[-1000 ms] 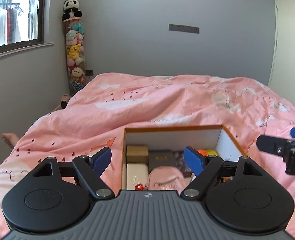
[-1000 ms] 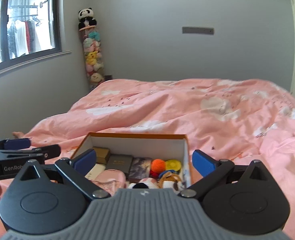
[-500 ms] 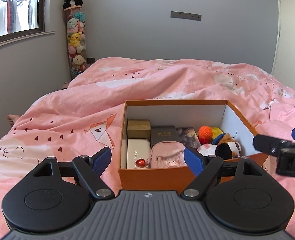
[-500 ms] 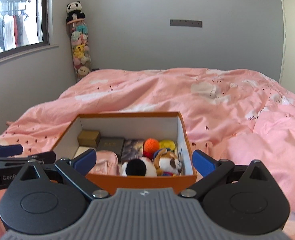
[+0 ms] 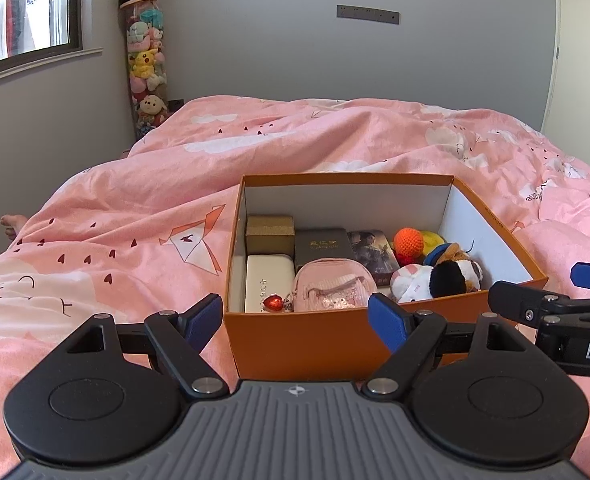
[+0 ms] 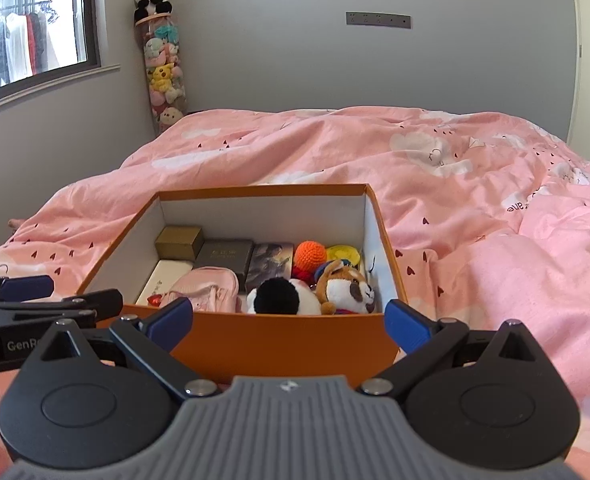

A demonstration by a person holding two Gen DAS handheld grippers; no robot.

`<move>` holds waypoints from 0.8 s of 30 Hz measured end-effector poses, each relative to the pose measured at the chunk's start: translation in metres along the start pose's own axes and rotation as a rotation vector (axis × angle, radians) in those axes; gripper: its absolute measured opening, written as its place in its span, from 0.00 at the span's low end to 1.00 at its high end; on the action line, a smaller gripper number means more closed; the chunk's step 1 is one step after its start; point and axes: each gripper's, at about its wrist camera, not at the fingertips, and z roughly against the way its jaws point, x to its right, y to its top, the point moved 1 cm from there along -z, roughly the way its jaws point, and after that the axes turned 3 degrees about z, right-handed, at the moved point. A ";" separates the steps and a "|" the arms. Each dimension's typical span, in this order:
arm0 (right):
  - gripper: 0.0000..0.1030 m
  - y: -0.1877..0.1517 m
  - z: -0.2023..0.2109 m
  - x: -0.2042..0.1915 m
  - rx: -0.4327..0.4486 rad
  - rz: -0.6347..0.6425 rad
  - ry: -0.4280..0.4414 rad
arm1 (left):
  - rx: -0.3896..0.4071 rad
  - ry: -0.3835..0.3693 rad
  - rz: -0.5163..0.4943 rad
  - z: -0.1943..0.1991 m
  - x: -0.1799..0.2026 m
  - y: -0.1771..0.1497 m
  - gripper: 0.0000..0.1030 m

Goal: Organize objects

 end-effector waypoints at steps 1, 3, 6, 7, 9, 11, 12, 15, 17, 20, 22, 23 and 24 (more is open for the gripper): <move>0.99 -0.001 0.000 0.000 -0.001 0.003 0.000 | -0.001 0.001 -0.001 0.000 0.000 0.000 0.92; 0.99 -0.001 -0.001 -0.001 -0.003 0.005 0.001 | -0.002 0.004 -0.003 0.000 0.000 0.000 0.92; 0.99 -0.002 0.000 -0.001 -0.006 0.004 0.003 | -0.003 0.001 0.000 0.000 0.001 0.000 0.92; 0.99 -0.002 0.000 -0.001 -0.007 0.003 0.003 | -0.005 0.000 0.001 0.001 0.001 0.000 0.92; 0.99 -0.002 0.000 -0.001 -0.008 0.003 0.003 | -0.011 0.000 0.002 0.000 0.000 0.000 0.92; 0.99 -0.002 0.000 -0.001 -0.009 0.002 0.003 | -0.024 -0.001 0.001 -0.002 0.000 -0.001 0.92; 0.99 -0.002 0.000 -0.001 -0.011 0.002 0.004 | -0.027 -0.001 0.001 -0.002 0.001 -0.001 0.92; 0.99 -0.003 0.000 -0.002 -0.015 0.002 0.005 | -0.035 -0.005 0.006 -0.002 0.000 -0.002 0.92; 0.99 -0.004 0.000 -0.003 -0.017 0.004 0.005 | -0.040 -0.008 0.011 -0.003 0.000 -0.002 0.92; 0.99 -0.005 0.000 -0.003 -0.018 0.005 0.006 | -0.047 -0.008 0.013 -0.003 0.000 -0.003 0.92; 0.99 -0.004 0.000 -0.003 -0.019 0.005 0.008 | -0.049 -0.006 0.013 -0.003 0.000 -0.004 0.92; 0.99 -0.005 0.000 -0.003 -0.020 0.006 0.008 | -0.049 -0.006 0.013 -0.003 0.001 -0.003 0.92; 0.99 -0.005 0.000 -0.003 -0.020 0.005 0.008 | -0.049 -0.006 0.012 -0.003 0.001 -0.003 0.92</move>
